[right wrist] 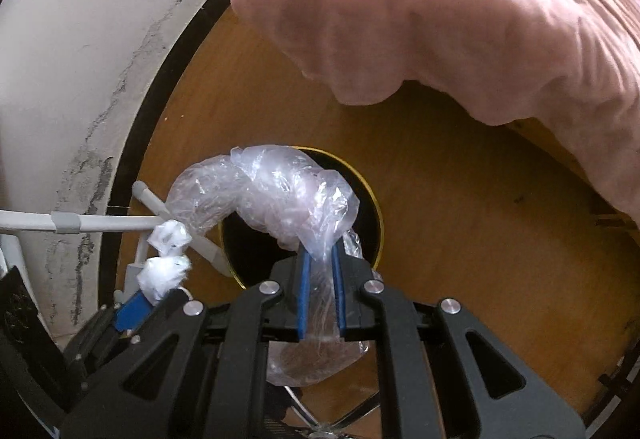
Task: Collect trash
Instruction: 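Carry both items to the wastebasket and open both tools to drop them, then grasp the white bottle cap with the left tool while the right tool grasps the puffed snack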
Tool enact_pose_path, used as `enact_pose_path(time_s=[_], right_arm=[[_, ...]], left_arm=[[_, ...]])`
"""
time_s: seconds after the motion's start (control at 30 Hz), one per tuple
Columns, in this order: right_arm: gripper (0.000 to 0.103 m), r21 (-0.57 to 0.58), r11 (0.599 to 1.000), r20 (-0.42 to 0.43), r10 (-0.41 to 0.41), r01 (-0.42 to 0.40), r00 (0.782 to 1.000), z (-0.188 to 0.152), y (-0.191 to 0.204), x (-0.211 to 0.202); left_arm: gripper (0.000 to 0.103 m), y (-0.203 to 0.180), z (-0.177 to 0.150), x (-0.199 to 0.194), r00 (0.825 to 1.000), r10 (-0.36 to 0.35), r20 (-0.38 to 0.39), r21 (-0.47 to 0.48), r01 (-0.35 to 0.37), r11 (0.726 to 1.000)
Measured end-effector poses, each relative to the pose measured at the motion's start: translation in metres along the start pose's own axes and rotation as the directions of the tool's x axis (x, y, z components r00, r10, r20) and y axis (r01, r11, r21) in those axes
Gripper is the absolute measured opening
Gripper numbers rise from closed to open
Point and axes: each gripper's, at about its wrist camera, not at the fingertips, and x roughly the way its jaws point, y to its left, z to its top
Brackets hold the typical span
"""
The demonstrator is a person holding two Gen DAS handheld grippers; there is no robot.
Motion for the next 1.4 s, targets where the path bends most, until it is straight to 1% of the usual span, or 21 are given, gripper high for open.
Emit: enact_pose_path(time_s=[0.1, 0.17, 0.2, 0.23, 0.27, 0.3, 0.33, 0.57, 0.67, 0.77, 0.9, 1.0, 1.07, 1.1, 1.13, 1.2, 1.23, 1.27, 1.33, 1.37, 1.4], right_arm=[[0.011, -0.011, 1.0, 0.0, 0.012, -0.012, 1.0, 0.002, 0.007, 0.001], [0.012, -0.017, 1.0, 0.0, 0.021, -0.021, 1.0, 0.003, 0.012, 0.0], [0.015, -0.019, 1.0, -0.002, 0.02, -0.02, 1.0, 0.003, 0.014, 0.0], [0.028, -0.02, 1.0, 0.0, 0.021, -0.021, 1.0, 0.004, 0.014, -0.002], [0.052, -0.022, 0.999, 0.01, 0.024, -0.024, 1.0, 0.004, 0.015, -0.005], [0.062, -0.028, 0.999, 0.026, 0.021, -0.021, 0.999, 0.005, 0.016, -0.008], [0.067, -0.034, 0.999, 0.041, 0.015, -0.014, 0.999, 0.006, 0.017, -0.012], [0.067, -0.061, 0.998, 0.12, 0.001, 0.006, 0.993, 0.008, 0.022, -0.039], [0.067, -0.079, 0.997, 0.198, -0.007, 0.023, 0.98, 0.006, 0.029, -0.072], [0.068, -0.126, 0.991, 0.313, -0.002, 0.043, 0.95, -0.003, 0.04, -0.122], [0.074, -0.224, 0.975, 0.445, 0.092, 0.011, 0.891, -0.033, 0.069, -0.195], [0.076, -0.342, 0.939, 0.486, 0.198, -0.024, 0.851, -0.062, 0.112, -0.237], [0.079, -0.44, 0.896, 0.478, 0.284, -0.053, 0.832, -0.086, 0.147, -0.253], [0.079, -0.498, 0.864, 0.457, 0.331, -0.07, 0.826, -0.099, 0.17, -0.258], [0.079, -0.544, 0.835, 0.434, 0.363, -0.082, 0.825, -0.107, 0.188, -0.26], [0.079, -0.657, 0.745, 0.351, 0.438, -0.115, 0.827, -0.13, 0.239, -0.26], [0.079, -0.71, 0.691, 0.303, 0.472, -0.135, 0.828, -0.144, 0.268, -0.258], [0.079, -0.741, 0.656, 0.272, 0.489, -0.144, 0.829, -0.153, 0.287, -0.255], [0.079, -0.807, 0.57, 0.2, 0.513, -0.157, 0.835, -0.178, 0.334, -0.247], [0.079, -0.84, 0.517, 0.156, 0.521, -0.165, 0.839, -0.194, 0.363, -0.24], [0.079, -0.86, 0.481, 0.125, 0.526, -0.173, 0.841, -0.206, 0.381, -0.235]], left_arm=[[0.037, 0.004, 0.002, 0.004, 1.0, 0.0, -0.003, -0.009, 0.0, 1.0], [0.046, 0.006, 0.003, 0.002, 1.0, 0.01, -0.002, -0.006, -0.01, 1.0], [0.061, 0.009, 0.005, 0.003, 1.0, 0.019, 0.001, -0.001, -0.019, 1.0], [0.07, 0.007, 0.005, 0.0, 0.999, 0.032, 0.013, 0.012, -0.032, 0.999], [0.073, 0.006, 0.004, -0.004, 0.999, 0.035, 0.026, 0.024, -0.036, 0.999], [0.075, 0.004, 0.004, -0.006, 0.999, 0.033, 0.034, 0.036, -0.034, 0.999], [0.077, 0.002, 0.004, -0.008, 0.998, 0.036, 0.041, 0.051, -0.038, 0.998], [0.077, -0.008, -0.002, -0.033, 0.997, 0.044, 0.063, 0.085, -0.05, 0.995], [0.08, -0.027, -0.009, -0.061, 0.995, 0.046, 0.09, 0.14, -0.058, 0.988], [0.086, -0.054, -0.021, -0.103, 0.991, 0.031, 0.128, 0.228, -0.06, 0.972], [0.092, -0.076, -0.043, -0.176, 0.975, 0.011, 0.221, 0.305, -0.08, 0.949], [0.093, -0.067, -0.063, -0.243, 0.945, 0.052, 0.324, 0.299, -0.154, 0.942], [0.093, -0.042, -0.079, -0.291, 0.913, 0.111, 0.393, 0.227, -0.214, 0.95], [0.093, -0.029, -0.086, -0.31, 0.898, 0.138, 0.419, 0.189, -0.235, 0.953], [0.094, -0.003, -0.098, -0.337, 0.872, 0.189, 0.452, 0.122, -0.271, 0.955], [0.094, 0.029, -0.114, -0.365, 0.836, 0.274, 0.475, 0.027, -0.326, 0.945], [0.094, 0.06, -0.129, -0.386, 0.799, 0.362, 0.481, -0.065, -0.38, 0.923], [0.094, 0.078, -0.138, -0.397, 0.776, 0.411, 0.478, -0.119, -0.407, 0.906], [0.094, 0.126, -0.165, -0.424, 0.723, 0.522, 0.453, -0.268, -0.447, 0.853], [0.094, 0.149, -0.18, -0.437, 0.704, 0.568, 0.426, -0.345, -0.453, 0.822], [0.094, 0.17, -0.194, -0.448, 0.689, 0.605, 0.399, -0.416, -0.453, 0.789]])
